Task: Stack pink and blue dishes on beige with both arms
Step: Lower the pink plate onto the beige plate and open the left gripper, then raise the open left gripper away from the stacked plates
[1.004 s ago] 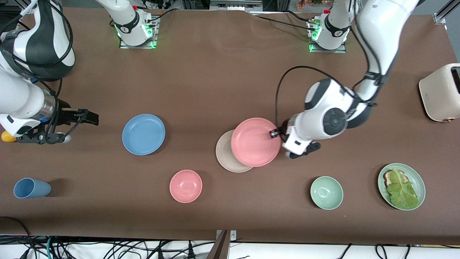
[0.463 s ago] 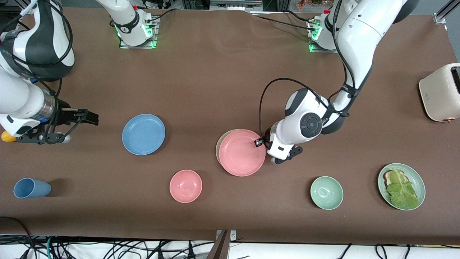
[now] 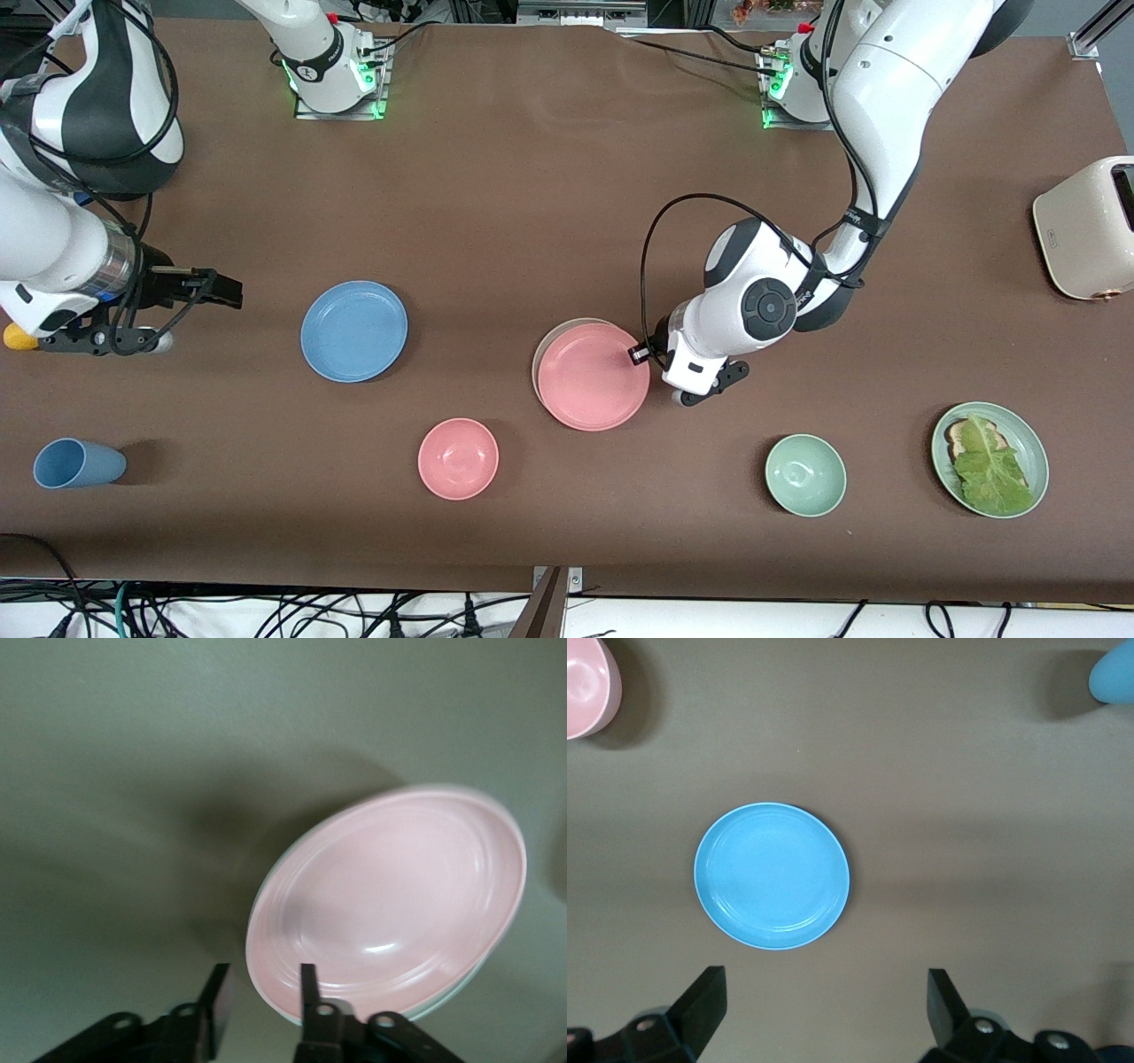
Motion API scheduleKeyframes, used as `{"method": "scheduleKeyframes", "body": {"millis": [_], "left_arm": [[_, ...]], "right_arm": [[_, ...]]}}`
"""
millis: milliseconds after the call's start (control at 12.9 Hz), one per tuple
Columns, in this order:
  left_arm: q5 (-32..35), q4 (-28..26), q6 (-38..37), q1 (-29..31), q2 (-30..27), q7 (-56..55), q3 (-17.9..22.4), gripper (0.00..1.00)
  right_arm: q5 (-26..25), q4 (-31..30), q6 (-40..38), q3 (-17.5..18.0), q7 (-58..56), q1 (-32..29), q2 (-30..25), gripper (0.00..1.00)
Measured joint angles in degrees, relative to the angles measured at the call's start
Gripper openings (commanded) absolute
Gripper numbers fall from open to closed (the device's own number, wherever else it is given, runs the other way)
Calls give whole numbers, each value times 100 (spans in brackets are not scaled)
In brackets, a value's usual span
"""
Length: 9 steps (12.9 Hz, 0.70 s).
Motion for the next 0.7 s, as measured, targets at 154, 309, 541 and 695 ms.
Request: {"method": "scheduleKeyframes", "body": {"millis": [154, 309, 541, 695], "left_arm": [[6, 72, -70, 62, -34, -384, 5, 100], [78, 128, -311, 181, -125, -464, 43, 100], [477, 155, -963, 536, -291, -165, 56, 100], [513, 156, -1344, 823, -378, 351, 63, 100]], "right_arm": [[0, 0, 0, 0, 0, -1, 0, 100], [0, 0, -1, 0, 0, -2, 0, 100], [3, -19, -2, -3, -208, -24, 12, 100], [107, -31, -1, -15, -458, -149, 94, 99]]}}
